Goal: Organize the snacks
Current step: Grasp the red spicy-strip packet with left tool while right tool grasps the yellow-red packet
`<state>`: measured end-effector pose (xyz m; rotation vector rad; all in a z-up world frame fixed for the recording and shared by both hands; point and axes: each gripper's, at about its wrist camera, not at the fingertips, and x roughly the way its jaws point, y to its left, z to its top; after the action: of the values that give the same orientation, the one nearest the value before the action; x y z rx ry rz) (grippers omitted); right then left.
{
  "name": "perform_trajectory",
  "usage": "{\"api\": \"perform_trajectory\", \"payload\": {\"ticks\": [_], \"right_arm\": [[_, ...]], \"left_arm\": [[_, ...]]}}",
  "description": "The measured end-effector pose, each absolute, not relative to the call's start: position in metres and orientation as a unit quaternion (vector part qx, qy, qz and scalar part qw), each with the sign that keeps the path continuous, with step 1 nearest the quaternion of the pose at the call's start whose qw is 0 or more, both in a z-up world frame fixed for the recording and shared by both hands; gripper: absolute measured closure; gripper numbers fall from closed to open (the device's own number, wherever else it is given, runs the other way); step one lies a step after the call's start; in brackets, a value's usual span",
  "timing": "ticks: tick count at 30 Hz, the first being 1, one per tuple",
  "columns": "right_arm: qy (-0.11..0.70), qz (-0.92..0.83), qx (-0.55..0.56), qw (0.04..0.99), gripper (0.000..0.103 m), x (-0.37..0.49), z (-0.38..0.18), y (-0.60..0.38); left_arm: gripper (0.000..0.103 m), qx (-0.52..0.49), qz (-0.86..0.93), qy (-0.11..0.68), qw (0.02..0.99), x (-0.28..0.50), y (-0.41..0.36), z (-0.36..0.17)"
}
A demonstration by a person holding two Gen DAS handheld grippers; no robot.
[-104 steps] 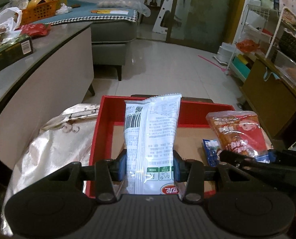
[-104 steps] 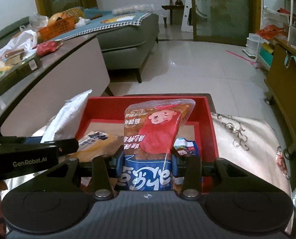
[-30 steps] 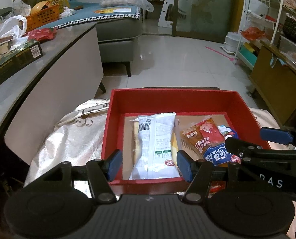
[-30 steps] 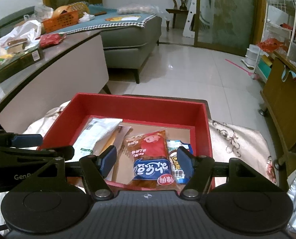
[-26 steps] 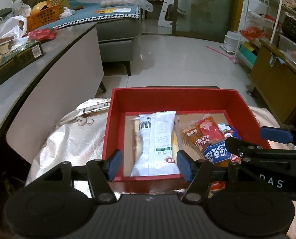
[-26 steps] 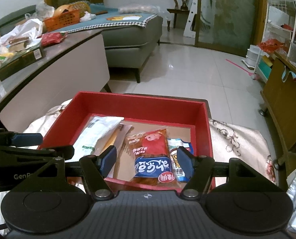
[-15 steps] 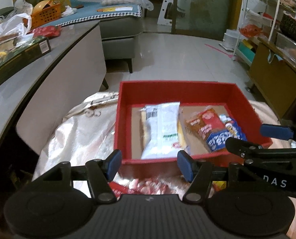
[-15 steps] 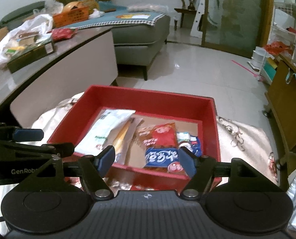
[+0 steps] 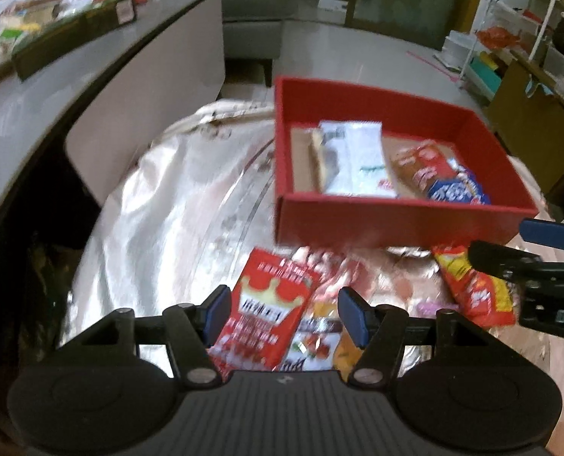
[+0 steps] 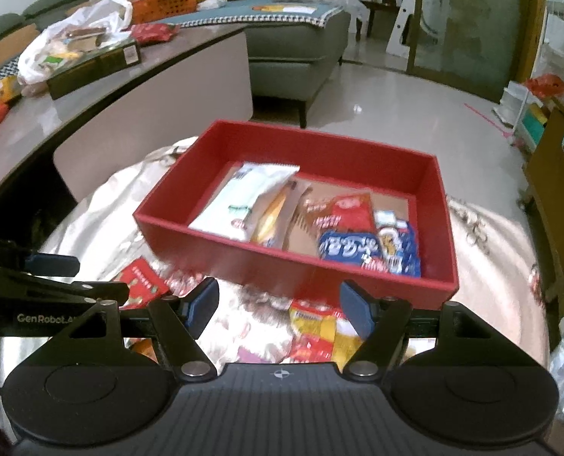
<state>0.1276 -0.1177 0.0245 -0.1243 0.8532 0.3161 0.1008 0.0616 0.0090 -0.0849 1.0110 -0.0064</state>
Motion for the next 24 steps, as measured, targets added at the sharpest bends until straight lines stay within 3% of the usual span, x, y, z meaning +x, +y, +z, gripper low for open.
{"api": "perform_trajectory", "payload": {"ticks": [3,6,13,17,24], "right_arm": [[0.416,0.157,-0.059,0.894,0.025,0.120,0.024,-0.118],[0.418,0.164,-0.060,0.892,0.017,0.114,0.023,-0.118],[0.431,0.163,-0.061,0.886,0.018,0.112,0.018,-0.122],[0.437,0.154,-0.053,0.885,0.018,0.115,0.016,-0.132],[0.451,0.141,-0.038,0.881,0.021,0.126,0.009,-0.144]], "left_arm": [[0.047,-0.037,0.007,0.496,0.868,0.100,0.070,-0.001],[0.047,-0.028,0.007,0.506,0.862,0.099,0.074,-0.010],[0.047,0.001,-0.002,0.527,0.850,0.107,0.067,-0.032],[0.041,0.004,-0.007,0.527,0.850,0.114,0.068,-0.042],[0.057,-0.027,-0.010,0.532,0.847,0.106,0.072,-0.036]]}}
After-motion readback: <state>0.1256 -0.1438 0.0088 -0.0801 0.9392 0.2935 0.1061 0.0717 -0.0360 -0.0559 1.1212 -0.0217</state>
